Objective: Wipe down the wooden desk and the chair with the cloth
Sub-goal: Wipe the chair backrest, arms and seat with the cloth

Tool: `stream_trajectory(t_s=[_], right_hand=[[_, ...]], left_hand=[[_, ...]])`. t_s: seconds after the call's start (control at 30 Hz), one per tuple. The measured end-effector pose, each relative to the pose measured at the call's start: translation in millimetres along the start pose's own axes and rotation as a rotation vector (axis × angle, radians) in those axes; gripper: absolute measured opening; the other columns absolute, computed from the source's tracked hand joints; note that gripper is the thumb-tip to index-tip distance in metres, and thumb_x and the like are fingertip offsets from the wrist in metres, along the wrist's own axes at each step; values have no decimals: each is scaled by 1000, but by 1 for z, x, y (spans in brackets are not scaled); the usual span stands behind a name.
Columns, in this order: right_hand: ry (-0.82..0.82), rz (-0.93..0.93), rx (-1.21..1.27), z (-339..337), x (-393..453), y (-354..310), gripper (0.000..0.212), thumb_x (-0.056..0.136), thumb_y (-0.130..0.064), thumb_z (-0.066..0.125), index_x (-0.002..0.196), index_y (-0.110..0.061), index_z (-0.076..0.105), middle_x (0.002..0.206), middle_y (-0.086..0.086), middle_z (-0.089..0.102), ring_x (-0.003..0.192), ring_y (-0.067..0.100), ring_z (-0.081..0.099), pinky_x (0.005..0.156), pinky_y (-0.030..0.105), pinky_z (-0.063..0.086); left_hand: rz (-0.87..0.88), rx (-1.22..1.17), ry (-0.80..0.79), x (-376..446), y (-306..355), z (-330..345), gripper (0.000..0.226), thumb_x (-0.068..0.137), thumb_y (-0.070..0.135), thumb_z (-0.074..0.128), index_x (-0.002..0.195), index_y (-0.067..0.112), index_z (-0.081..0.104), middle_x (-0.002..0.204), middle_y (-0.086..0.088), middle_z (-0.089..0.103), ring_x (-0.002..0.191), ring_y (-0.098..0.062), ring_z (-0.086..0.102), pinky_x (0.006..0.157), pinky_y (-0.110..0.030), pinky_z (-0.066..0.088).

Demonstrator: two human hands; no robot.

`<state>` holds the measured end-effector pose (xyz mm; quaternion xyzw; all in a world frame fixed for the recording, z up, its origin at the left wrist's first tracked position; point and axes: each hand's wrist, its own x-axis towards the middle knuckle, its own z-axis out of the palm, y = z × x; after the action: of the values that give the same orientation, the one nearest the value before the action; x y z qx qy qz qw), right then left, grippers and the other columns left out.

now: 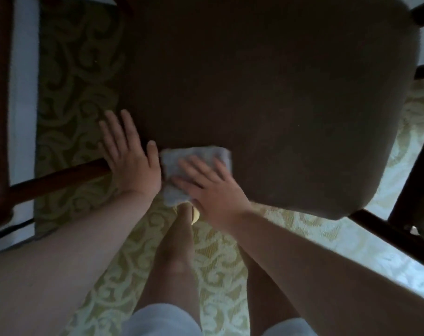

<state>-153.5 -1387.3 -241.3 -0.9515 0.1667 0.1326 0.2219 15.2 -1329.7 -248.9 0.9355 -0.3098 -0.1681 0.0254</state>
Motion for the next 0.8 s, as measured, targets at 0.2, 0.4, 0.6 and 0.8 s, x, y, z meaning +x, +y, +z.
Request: stream_trajectory(t_s=[0.2, 0.4, 0.6, 0.8], right_hand=[[288, 485, 110, -2, 39, 10, 59, 98, -38, 44, 154, -31, 24, 162, -1, 14, 150, 20, 5, 117, 43, -8], [131, 356, 42, 14, 51, -66, 71, 95, -31, 46, 155, -28, 9, 164, 0, 4, 150, 20, -6, 119, 46, -6], [323, 850, 139, -9, 47, -1, 60, 101, -37, 37, 155, -35, 12, 164, 0, 5, 150, 22, -2, 119, 50, -1], [47, 311, -25, 2, 49, -40, 69, 96, -38, 45, 156, -29, 12, 164, -2, 0, 149, 19, -13, 120, 47, -7]], left_hand=[[45, -118, -16, 12, -7, 5, 61, 101, 41, 23, 155, 18, 12, 162, -11, 2, 149, -31, 0, 119, -49, 1], [-56, -232, -62, -1, 0, 1, 63, 101, 43, 26, 155, 19, 6, 163, -8, -4, 149, -30, -4, 118, -42, -1], [135, -196, -101, -3, 1, -1, 65, 99, 46, 23, 155, 20, 5, 163, -8, -3, 148, -33, -3, 118, -54, 2], [247, -16, -110, -12, 12, 3, 62, 100, 49, 19, 155, 24, 5, 163, -2, -1, 149, -25, -4, 117, -52, -5]])
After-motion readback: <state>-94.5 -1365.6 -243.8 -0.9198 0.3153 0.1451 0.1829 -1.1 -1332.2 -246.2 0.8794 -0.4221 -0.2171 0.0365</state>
